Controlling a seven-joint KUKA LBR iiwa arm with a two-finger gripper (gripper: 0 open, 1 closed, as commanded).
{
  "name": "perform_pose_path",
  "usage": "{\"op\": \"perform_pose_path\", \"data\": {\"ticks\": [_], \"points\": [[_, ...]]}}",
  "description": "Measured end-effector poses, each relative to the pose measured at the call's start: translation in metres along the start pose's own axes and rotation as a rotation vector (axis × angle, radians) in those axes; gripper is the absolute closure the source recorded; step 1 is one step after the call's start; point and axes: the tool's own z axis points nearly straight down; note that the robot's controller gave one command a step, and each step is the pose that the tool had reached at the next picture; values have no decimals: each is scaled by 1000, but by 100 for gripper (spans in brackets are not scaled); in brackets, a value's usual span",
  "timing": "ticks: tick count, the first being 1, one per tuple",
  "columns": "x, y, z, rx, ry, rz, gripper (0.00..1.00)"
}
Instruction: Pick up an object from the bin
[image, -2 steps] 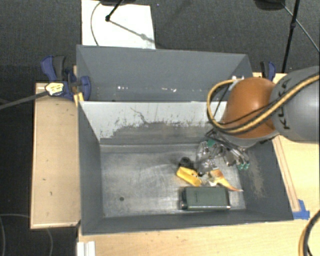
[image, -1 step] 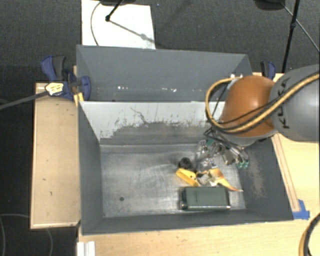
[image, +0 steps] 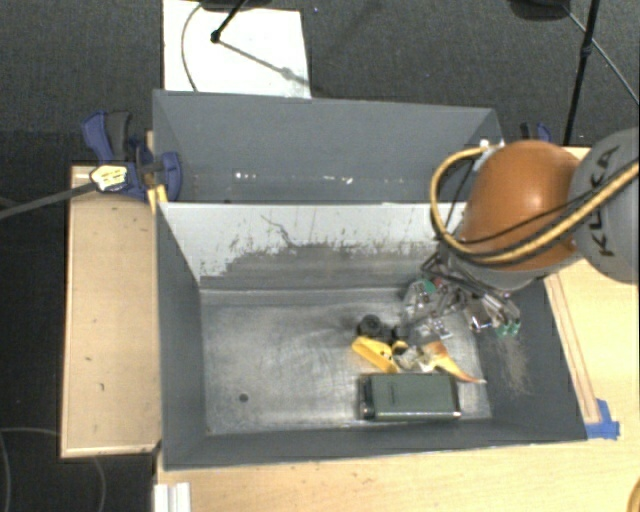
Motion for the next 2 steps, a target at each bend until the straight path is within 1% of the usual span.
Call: {"op": "perform_pose_path", "data": {"ticks": [1, 2], "points": [[29, -24, 13, 7, -20, -63, 100], [31, -12, -10, 0, 1, -105, 100]]}}
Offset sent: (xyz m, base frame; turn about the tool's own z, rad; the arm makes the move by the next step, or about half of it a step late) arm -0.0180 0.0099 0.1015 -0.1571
